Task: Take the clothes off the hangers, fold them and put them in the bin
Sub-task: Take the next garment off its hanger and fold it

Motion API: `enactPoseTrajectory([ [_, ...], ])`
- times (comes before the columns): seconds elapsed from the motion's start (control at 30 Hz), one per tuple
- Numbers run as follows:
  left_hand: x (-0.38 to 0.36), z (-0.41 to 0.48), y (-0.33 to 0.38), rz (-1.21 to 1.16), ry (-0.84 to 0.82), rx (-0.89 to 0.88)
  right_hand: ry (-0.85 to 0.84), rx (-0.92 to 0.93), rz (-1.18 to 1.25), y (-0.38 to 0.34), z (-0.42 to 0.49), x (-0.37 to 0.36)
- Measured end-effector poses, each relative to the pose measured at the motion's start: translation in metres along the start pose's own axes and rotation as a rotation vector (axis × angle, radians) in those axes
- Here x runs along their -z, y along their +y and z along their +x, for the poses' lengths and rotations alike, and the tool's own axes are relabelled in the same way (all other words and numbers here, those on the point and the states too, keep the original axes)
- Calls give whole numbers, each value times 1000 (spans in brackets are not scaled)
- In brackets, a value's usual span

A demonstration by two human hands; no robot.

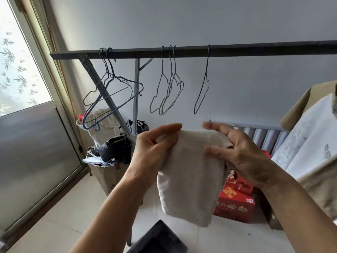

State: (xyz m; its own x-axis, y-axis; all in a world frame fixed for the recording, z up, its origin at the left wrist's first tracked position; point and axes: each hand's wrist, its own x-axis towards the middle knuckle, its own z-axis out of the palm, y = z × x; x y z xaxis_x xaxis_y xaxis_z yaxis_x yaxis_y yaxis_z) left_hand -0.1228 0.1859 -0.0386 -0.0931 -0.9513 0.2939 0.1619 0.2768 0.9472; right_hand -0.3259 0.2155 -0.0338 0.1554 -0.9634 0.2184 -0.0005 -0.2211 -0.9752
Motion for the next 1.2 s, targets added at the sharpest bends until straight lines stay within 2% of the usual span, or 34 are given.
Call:
enactPoseTrajectory([
  [0.07, 2, 0, 7, 63, -89, 29, 65, 32, -234, 0, 0, 0],
  [0.13, 9, 1, 14, 142, -221, 48, 127, 80, -358, -1, 2, -1],
  [0.2, 12, 3, 19, 440, -283, -19, 149, 116, -435, -3, 3, -1],
  [0.27, 12, 7, 21, 794, -277, -160, 145, 137, -518, -6, 3, -1],
  [0.33, 15, 10, 23, 926, -269, -238, 144, 139, -607, -7, 3, 0],
  [0.4, 21, 13, 23, 901, -253, -241, 167, 136, -655, -8, 2, 2],
  [0.47, 24, 14, 22, 758, -203, -191, 141, 113, -521, -12, 2, 3],
  [0.57, 21, 8, 13, 194, -230, -12, 73, 70, -235, -16, 4, 0],
  [0.63, 21, 5, -3, -19, -287, 101, 90, 66, -133, -16, 9, 0],
  [0.73, 18, 2, -19, -27, -325, 183, 128, 37, -29, -14, 17, 1],
  [0.83, 16, 1, -21, -30, -250, 246, 140, -24, 59, -11, 21, 8],
  [0.93, 10, 1, -16, -83, -208, 236, 145, -72, 267, 1, 18, 13],
  [1.03, 5, 1, -14, -62, -159, 213, 6, -33, 510, 24, 4, 14],
  [1.1, 3, 3, -14, -39, -138, 211, -108, -102, 595, 37, -4, 10],
  [1.2, 2, 7, -16, -8, -123, 226, -103, -171, 503, 48, -3, 6],
])
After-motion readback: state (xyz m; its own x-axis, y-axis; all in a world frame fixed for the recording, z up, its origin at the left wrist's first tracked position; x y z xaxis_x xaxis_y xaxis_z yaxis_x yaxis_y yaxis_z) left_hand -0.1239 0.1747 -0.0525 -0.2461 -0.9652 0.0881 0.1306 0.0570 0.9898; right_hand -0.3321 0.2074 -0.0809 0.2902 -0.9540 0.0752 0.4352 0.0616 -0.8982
